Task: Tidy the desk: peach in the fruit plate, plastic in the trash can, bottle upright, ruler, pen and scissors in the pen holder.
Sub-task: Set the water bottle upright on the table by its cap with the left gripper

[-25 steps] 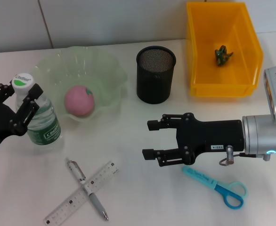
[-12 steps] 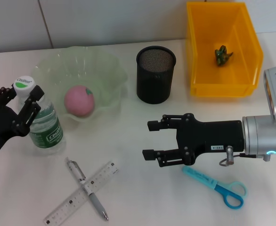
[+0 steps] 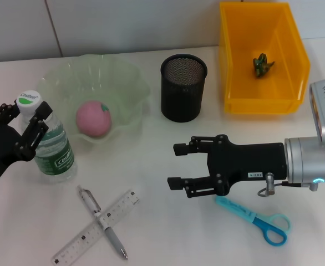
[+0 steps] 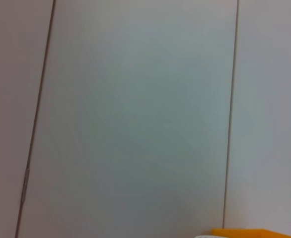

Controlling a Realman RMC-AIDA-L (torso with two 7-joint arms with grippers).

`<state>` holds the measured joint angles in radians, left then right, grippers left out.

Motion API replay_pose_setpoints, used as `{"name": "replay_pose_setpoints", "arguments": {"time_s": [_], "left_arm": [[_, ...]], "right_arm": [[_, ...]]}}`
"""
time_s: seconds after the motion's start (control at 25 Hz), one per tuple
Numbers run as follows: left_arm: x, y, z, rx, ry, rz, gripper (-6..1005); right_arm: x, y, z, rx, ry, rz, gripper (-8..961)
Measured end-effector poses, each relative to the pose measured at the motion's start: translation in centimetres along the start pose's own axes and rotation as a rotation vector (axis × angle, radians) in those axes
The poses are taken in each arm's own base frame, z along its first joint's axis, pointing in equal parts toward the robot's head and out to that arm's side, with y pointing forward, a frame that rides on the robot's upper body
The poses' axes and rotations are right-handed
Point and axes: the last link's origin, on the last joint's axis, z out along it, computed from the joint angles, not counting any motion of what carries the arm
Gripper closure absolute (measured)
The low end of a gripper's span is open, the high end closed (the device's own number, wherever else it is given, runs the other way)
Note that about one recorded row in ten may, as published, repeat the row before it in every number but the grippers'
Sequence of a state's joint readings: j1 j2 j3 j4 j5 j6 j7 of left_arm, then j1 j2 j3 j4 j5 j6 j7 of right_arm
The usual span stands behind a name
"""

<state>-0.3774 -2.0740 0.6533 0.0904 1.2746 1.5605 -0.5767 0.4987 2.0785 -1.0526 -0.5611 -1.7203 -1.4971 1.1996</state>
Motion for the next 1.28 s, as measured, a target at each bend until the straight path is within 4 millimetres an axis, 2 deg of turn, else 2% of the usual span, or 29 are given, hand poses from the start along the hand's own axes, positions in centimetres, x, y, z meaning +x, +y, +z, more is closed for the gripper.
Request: {"name": "replay_pose_setpoints", "arguments": {"time_s": [1.2, 1.28], "left_arm": [[-0.06, 0.11, -0.07, 0.004, 0.004, 0.001, 455], [-0.05, 0.13, -0.07, 0.003, 0.005, 0.001, 395]], "right_arm": [[0.01, -0.02, 0.09, -0.002, 0.001, 0.002, 183], [-0.02, -0.03, 0.11, -0.002, 0.001, 0.002, 183]]}}
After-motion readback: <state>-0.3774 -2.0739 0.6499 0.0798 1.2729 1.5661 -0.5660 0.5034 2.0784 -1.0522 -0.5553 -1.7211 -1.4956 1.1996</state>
